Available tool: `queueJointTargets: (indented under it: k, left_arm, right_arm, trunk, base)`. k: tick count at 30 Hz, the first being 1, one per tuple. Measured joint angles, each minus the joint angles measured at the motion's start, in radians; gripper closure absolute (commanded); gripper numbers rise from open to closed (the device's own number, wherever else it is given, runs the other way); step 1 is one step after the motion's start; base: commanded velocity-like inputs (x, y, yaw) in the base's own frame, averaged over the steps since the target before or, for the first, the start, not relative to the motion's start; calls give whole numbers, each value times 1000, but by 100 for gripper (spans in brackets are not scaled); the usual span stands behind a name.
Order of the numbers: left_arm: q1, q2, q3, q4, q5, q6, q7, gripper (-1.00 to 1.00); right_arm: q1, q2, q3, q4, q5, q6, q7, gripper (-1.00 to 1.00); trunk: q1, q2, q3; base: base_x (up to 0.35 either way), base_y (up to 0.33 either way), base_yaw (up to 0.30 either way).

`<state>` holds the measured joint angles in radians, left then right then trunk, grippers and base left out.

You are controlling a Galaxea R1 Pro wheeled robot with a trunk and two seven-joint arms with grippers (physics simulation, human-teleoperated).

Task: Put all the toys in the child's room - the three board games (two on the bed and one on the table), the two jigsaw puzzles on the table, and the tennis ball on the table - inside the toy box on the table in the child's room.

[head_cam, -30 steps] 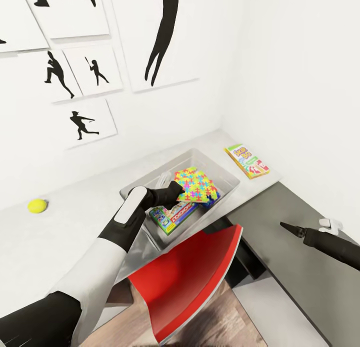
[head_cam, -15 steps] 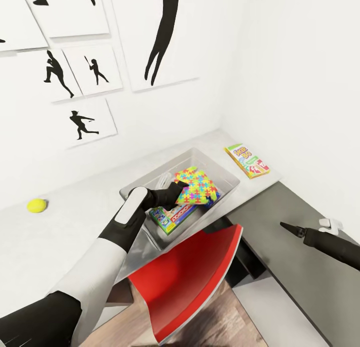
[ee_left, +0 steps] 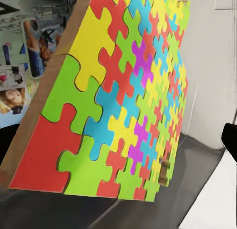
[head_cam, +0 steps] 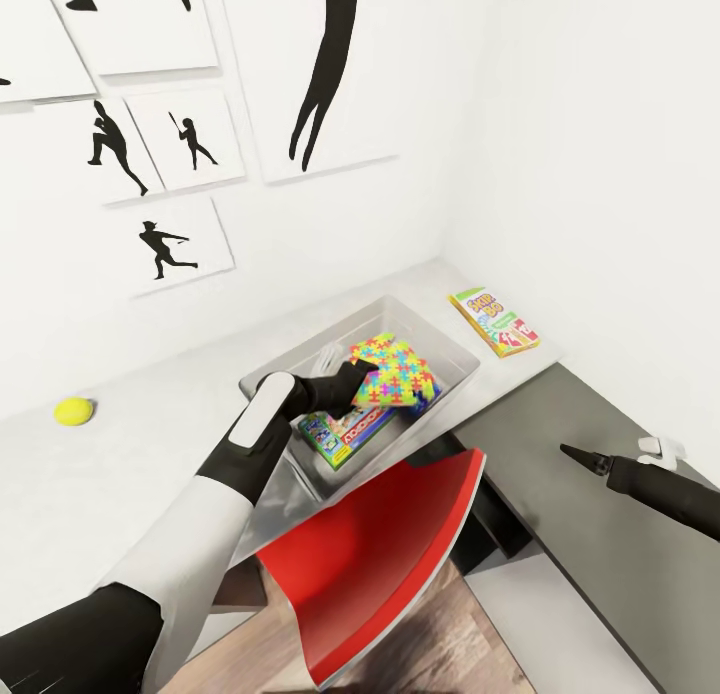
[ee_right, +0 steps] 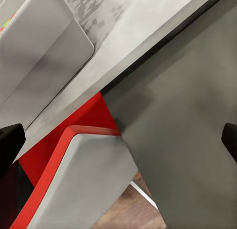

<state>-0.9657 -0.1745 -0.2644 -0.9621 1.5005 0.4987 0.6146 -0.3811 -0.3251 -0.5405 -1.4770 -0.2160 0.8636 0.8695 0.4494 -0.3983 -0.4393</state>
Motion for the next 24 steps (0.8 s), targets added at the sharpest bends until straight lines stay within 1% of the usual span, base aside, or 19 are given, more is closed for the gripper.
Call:
queueJointTargets:
  k: [6, 9, 10, 12, 13, 16, 18, 21, 24]
  left_arm:
    - [0, 0, 0, -32, 0, 0, 2, -100]
    - [0, 0, 0, -47, 0, 1, 25, -100]
    - [0, 0, -1, -51, 0, 1, 44, -100]
    - [0, 0, -2, -60, 1, 0, 104, -100]
    - [0, 0, -2, -60, 2, 0, 105, -100]
    - [0, 0, -4, -90, 4, -1, 223, -100]
    - [0, 0, -3, -124, 11, -2, 287, -100]
    - [0, 0, -2, -171, 37, -3, 344, -100]
    - [0, 0, -2, -200, 76, -3, 374, -100]
  right_arm:
    - [0, 0, 0, 0, 0, 0, 0, -100]
    - [0, 0, 0, 0, 0, 0, 0, -100]
    - [0, 0, 0, 0, 0, 0, 0, -100]
    - [0, 0, 0, 0, 0, 0, 0, -100]
    - [0, 0, 0, 0, 0, 0, 0, -100]
    - [0, 0, 0, 0, 0, 0, 0, -100]
    - [0, 0, 0, 0, 0, 0, 0, -100]
    - [0, 0, 0, 0, 0, 0, 0, -100]
    - [0, 0, 0, 0, 0, 0, 0, -100]
  trunk:
    - [0, 0, 0]
    - [0, 0, 0]
    - [0, 0, 0]
    - [0, 0, 0]
    - [0, 0, 0]
    - [0, 0, 0]
    - [0, 0, 0]
    - [0, 0, 0]
    - [0, 0, 0]
  base:
    - [0, 0, 0]
    - [0, 0, 0]
    - [0, 0, 0]
    - [0, 0, 0]
    - [0, 0, 0]
    - [0, 0, 0]
    - [0, 0, 0]
    - [0, 0, 0]
    - [0, 0, 0]
